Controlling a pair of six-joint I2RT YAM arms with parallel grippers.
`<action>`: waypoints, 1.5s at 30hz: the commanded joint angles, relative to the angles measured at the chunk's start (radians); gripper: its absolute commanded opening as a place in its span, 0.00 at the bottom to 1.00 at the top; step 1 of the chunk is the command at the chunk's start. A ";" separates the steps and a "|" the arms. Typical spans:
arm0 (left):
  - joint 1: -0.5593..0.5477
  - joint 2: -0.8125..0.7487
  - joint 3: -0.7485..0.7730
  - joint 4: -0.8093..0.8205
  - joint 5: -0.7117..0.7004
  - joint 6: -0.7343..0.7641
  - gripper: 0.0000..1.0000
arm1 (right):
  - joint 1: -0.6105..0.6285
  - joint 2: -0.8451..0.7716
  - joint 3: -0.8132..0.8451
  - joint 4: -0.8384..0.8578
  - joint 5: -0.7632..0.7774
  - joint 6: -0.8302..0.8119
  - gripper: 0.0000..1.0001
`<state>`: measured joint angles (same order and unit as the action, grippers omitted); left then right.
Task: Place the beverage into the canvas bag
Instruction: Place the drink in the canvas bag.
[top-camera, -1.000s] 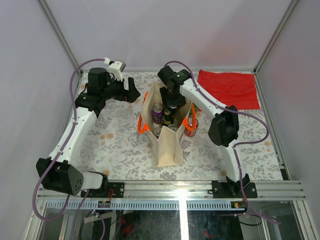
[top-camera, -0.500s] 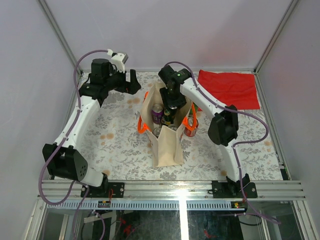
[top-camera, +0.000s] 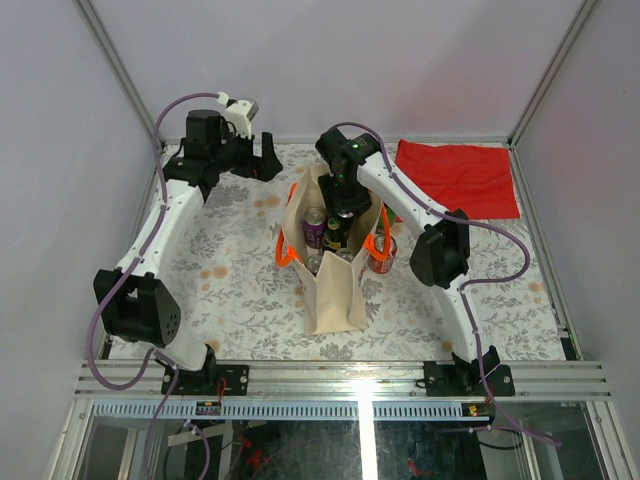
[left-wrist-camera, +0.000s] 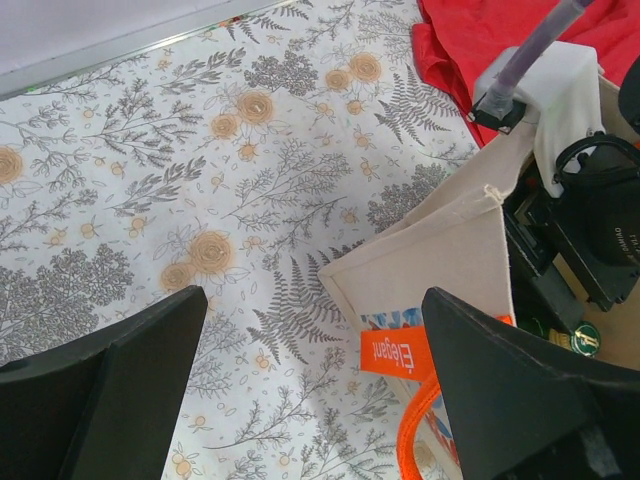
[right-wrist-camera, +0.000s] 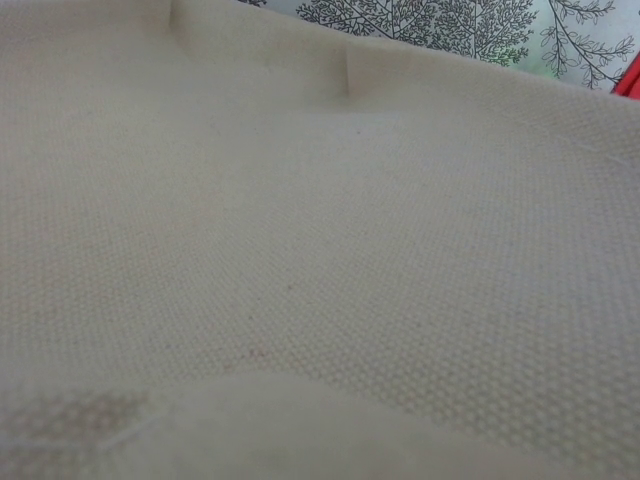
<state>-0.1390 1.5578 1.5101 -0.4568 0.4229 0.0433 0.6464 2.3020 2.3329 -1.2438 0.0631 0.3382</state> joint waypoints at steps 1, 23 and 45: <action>0.016 0.011 0.044 0.052 0.035 0.047 0.89 | 0.021 0.085 -0.032 -0.083 -0.147 -0.024 0.00; 0.045 0.035 0.036 0.060 0.085 0.051 0.89 | 0.072 0.126 -0.067 -0.085 -0.131 -0.049 0.00; 0.043 -0.013 -0.095 0.133 0.111 0.061 0.89 | 0.072 -0.121 -0.197 0.144 0.093 0.071 0.75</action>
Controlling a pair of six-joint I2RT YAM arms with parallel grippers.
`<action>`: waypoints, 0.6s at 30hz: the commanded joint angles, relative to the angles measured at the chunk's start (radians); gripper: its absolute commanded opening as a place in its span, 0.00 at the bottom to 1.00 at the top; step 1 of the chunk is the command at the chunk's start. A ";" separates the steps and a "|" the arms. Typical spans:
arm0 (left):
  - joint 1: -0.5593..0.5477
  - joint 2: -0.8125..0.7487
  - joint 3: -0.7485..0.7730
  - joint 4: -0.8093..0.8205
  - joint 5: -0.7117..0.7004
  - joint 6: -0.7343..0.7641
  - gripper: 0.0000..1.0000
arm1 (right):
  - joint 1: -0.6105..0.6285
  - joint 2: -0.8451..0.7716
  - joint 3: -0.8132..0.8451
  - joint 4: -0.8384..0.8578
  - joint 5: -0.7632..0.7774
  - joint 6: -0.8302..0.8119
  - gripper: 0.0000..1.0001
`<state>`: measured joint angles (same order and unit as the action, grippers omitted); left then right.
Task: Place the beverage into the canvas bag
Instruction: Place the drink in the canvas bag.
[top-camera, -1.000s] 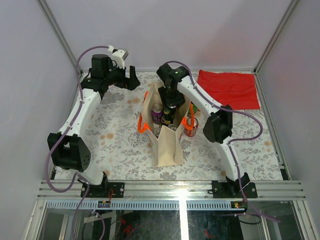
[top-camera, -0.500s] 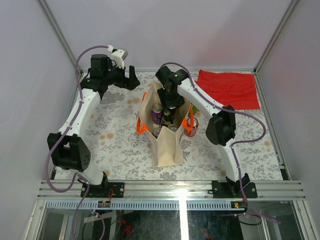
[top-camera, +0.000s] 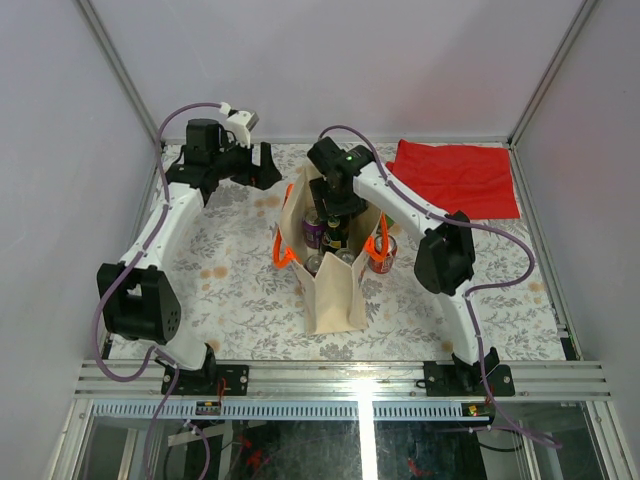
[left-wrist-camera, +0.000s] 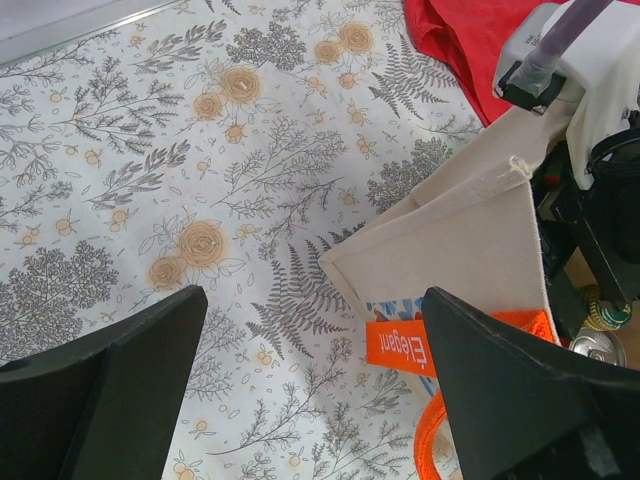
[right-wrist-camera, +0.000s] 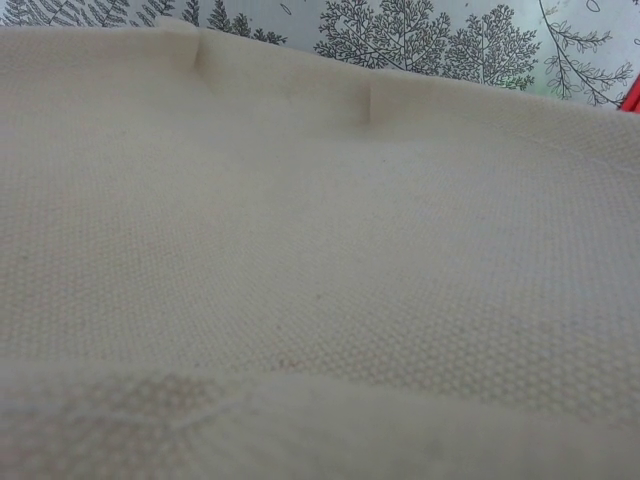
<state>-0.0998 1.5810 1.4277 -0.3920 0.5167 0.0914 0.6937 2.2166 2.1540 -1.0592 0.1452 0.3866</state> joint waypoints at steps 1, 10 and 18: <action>0.005 -0.037 -0.014 0.067 0.017 0.014 0.89 | 0.023 -0.043 -0.023 -0.037 0.020 0.025 0.76; 0.002 -0.041 -0.010 0.067 0.012 0.003 0.88 | 0.024 -0.101 0.000 -0.013 0.112 0.035 0.79; 0.003 -0.041 -0.004 0.064 0.011 0.008 0.89 | 0.024 -0.152 0.050 0.007 0.170 0.044 0.80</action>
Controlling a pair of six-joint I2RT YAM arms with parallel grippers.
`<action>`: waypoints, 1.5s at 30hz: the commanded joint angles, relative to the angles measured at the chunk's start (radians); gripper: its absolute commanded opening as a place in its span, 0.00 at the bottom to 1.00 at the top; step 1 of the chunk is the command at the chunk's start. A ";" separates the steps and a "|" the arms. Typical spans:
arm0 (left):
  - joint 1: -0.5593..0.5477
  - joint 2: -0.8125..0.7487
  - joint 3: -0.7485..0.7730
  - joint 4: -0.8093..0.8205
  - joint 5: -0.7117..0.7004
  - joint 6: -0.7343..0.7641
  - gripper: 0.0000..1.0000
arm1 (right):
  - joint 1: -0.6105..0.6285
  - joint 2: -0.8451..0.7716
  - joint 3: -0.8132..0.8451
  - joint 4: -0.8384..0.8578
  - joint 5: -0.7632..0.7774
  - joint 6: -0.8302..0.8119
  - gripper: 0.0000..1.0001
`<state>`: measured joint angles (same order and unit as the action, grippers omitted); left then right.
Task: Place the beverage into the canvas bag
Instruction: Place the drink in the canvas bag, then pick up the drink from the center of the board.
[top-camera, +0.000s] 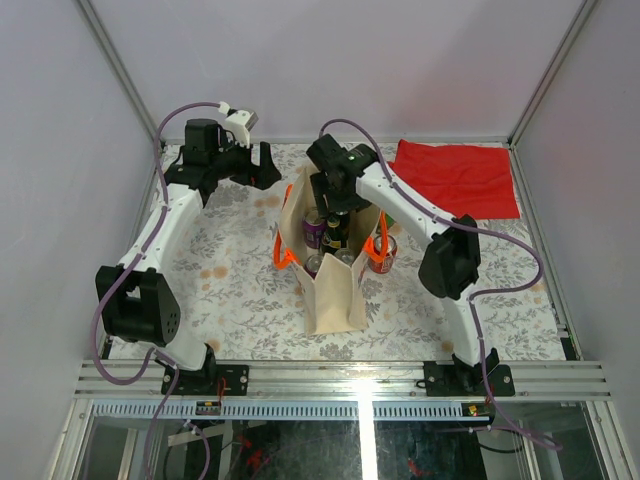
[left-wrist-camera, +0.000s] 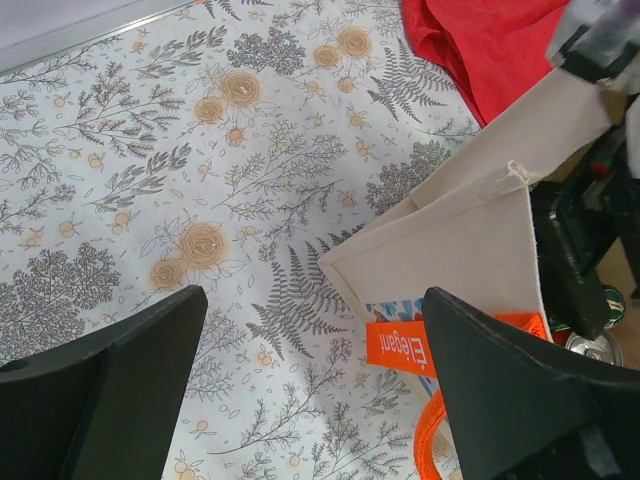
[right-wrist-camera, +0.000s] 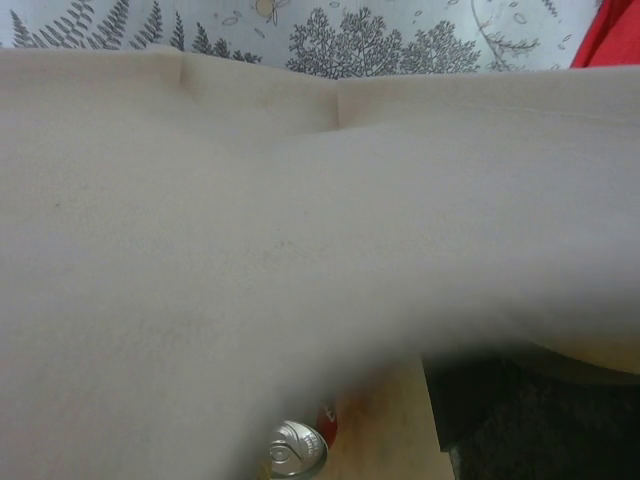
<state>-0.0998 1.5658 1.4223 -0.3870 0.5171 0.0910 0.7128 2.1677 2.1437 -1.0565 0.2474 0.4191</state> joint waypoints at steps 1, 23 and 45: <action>0.003 -0.026 0.000 0.059 0.010 0.009 0.88 | 0.006 -0.113 0.062 0.019 0.071 0.013 0.80; -0.007 -0.056 0.021 0.039 0.005 0.010 0.88 | -0.137 -0.340 0.070 0.026 0.269 0.179 0.80; -0.043 -0.092 0.029 -0.031 -0.027 0.047 0.88 | -0.209 -0.499 -0.552 0.013 0.032 0.300 0.78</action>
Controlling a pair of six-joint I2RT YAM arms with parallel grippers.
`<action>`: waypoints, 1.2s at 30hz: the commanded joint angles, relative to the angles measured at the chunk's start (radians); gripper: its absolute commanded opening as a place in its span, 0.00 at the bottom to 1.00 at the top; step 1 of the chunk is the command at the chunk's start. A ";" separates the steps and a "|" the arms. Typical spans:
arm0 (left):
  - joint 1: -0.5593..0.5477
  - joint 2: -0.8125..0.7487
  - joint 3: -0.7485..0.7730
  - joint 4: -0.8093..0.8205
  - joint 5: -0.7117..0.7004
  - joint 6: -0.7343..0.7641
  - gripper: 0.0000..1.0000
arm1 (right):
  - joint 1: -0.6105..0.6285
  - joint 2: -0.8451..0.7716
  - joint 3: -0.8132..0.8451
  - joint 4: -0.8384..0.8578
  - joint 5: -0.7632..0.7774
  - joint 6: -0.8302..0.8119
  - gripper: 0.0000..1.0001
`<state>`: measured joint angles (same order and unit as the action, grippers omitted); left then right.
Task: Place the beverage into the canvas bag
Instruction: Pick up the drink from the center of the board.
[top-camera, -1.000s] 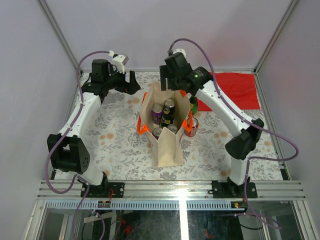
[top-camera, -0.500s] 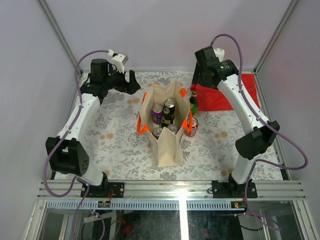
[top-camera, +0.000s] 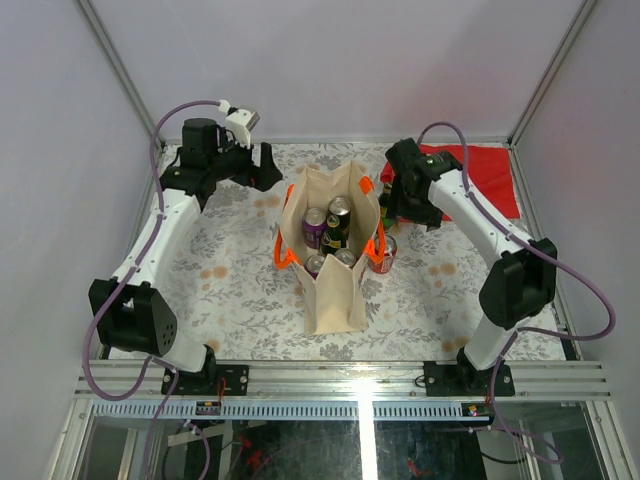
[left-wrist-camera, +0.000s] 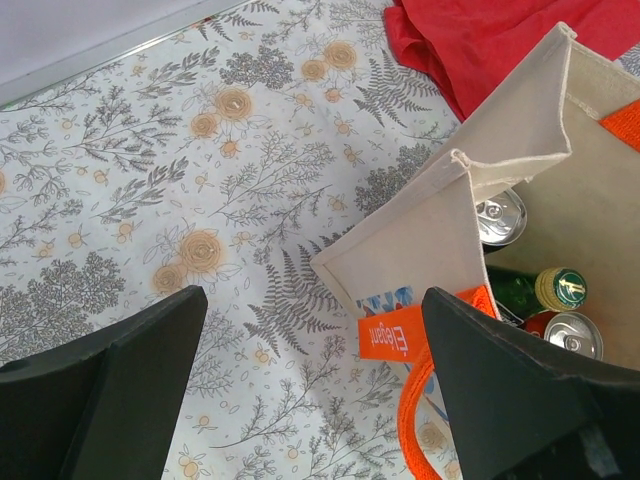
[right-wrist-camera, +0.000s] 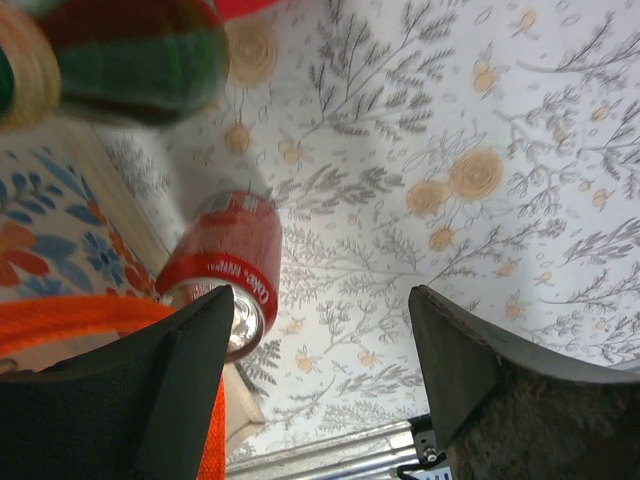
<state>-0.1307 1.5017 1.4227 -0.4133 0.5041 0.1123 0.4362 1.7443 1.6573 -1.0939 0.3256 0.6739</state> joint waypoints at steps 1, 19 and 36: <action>-0.015 -0.029 0.029 -0.006 -0.014 0.027 0.88 | 0.089 -0.075 -0.081 0.061 -0.052 0.054 0.78; -0.064 -0.096 -0.029 -0.017 -0.028 0.048 0.89 | 0.248 0.006 -0.116 0.128 -0.063 0.020 0.78; -0.094 -0.130 -0.054 -0.029 -0.053 0.054 0.89 | 0.244 -0.123 -0.065 0.131 0.113 0.052 0.80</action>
<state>-0.2184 1.3827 1.3720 -0.4450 0.4633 0.1509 0.6762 1.7218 1.5379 -0.9791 0.3504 0.7010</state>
